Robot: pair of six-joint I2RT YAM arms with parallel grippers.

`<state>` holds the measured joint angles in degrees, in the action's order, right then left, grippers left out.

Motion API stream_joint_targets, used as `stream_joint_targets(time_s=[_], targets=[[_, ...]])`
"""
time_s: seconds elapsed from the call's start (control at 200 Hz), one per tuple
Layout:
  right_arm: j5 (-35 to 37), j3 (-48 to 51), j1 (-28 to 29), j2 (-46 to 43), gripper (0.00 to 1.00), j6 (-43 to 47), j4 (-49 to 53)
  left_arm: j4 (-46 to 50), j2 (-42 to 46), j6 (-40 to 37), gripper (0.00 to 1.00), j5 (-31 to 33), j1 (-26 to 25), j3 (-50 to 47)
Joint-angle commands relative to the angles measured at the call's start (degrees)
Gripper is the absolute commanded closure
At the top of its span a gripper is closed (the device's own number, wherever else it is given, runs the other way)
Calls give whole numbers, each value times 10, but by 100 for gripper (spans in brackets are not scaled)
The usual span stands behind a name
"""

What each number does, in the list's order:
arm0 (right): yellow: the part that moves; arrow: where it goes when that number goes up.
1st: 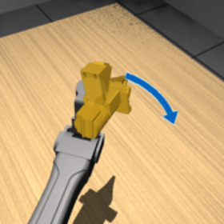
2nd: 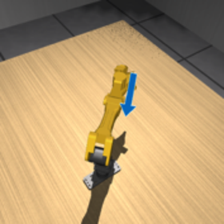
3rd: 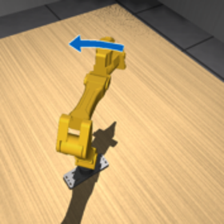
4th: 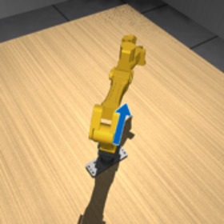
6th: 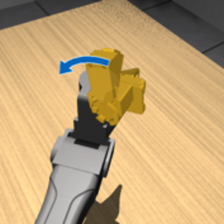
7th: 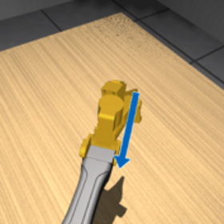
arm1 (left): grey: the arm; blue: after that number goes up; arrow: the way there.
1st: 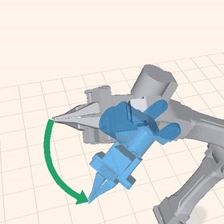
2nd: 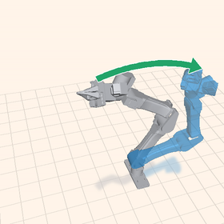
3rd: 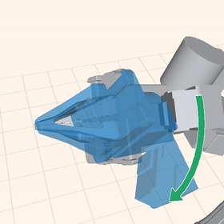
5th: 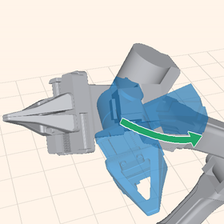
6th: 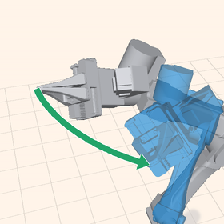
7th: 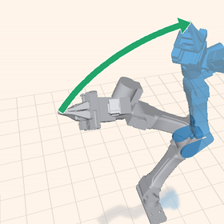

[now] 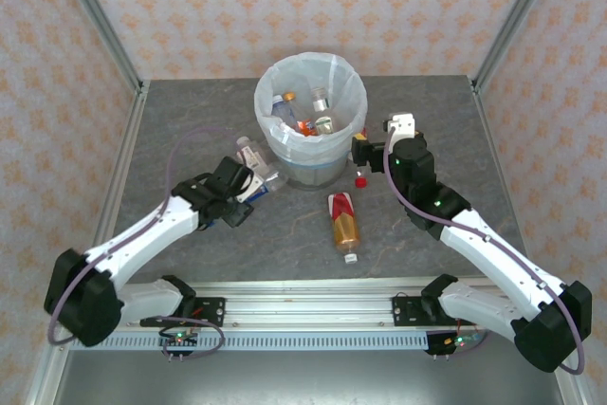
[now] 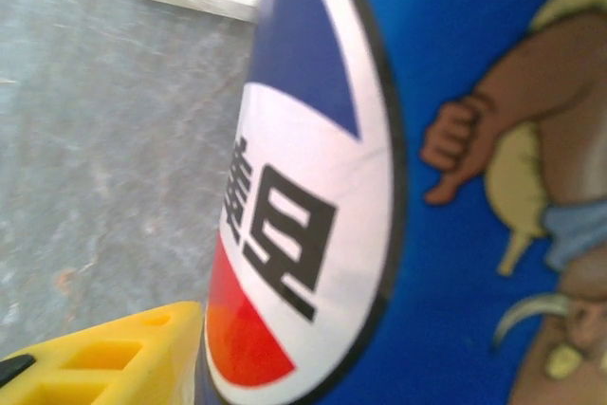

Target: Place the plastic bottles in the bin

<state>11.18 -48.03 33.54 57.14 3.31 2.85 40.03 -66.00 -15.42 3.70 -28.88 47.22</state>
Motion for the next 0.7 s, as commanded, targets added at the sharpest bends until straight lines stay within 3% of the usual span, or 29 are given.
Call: stream_joint_targets(time_s=[0.0, 0.22, 0.42, 0.57, 0.696], targets=[[5, -1, -4, 2, 1, 2, -35, 44, 52, 34, 100, 40, -1, 12], [-2, -7, -4, 15, 1, -8, -68, 28, 113, 119, 100, 103, 1, 16], [-8, -13, -3, 31, 1, -26, -86, 32, 93, 192, 100, 143, 2, 59], [1, -2, -4, 31, 1, -50, -112, -4, 81, 300, 100, 210, 4, 72], [2, 1, -4, 31, 1, -62, -127, -52, 78, 379, 100, 221, 7, 75]])
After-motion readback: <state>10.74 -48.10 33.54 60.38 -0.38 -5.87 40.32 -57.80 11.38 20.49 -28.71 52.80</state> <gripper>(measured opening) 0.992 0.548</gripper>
